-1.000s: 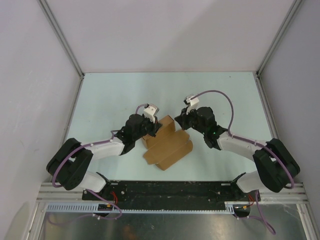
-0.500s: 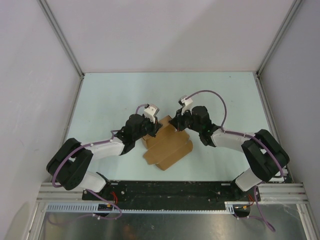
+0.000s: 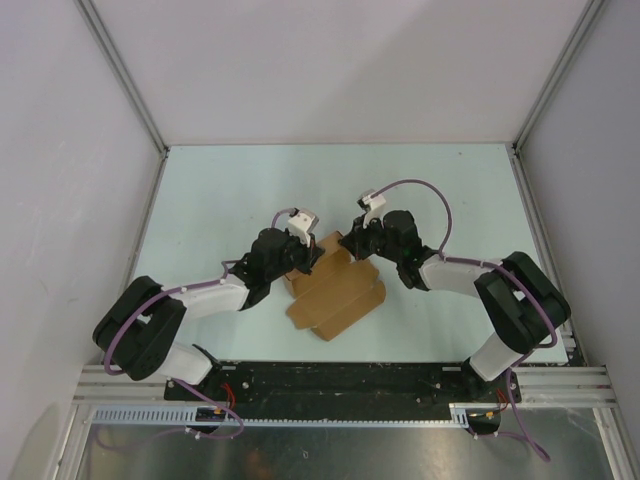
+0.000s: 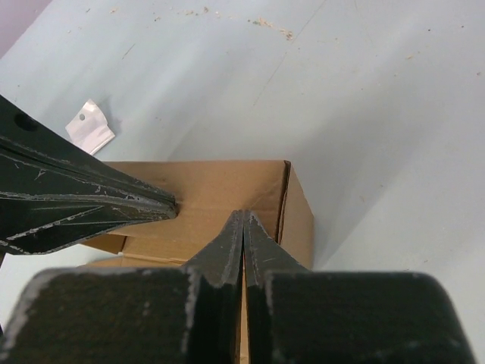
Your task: Fold the paper box
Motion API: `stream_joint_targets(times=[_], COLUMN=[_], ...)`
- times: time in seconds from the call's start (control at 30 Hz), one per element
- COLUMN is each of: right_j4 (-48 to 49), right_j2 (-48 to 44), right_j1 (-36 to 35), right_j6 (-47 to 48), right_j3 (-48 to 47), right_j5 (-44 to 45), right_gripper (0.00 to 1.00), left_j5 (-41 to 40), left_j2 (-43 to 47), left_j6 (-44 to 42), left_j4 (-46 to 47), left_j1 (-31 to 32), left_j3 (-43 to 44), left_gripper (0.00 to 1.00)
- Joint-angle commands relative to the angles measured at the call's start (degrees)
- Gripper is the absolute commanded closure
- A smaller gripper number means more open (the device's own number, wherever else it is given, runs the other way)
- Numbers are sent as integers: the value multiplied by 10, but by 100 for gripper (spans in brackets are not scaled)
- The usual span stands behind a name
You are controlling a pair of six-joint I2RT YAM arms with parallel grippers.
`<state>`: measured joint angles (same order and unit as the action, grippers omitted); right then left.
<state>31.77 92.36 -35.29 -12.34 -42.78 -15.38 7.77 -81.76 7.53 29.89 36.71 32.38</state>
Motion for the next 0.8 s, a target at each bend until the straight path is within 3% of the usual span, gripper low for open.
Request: stream_joint_targets(times=[0.0,0.3,0.77], right_j4=[8,-39,-24], right_j2=[7,-1,-40], right_j1=[-3,-21,-27], right_j6=[1,19,19], right_j3=[-18,-16,2], right_j5=[-6,23,42], right_gripper=[100,100,100], left_j5=[6,5,1], left_j2=[6,5,13], left_j6=[-7,-8,-10], left_j4=[-19,-21,-32], left_j1=[-1,-2,-2], left_j3=[15,16,22], left_gripper=[99,99,99])
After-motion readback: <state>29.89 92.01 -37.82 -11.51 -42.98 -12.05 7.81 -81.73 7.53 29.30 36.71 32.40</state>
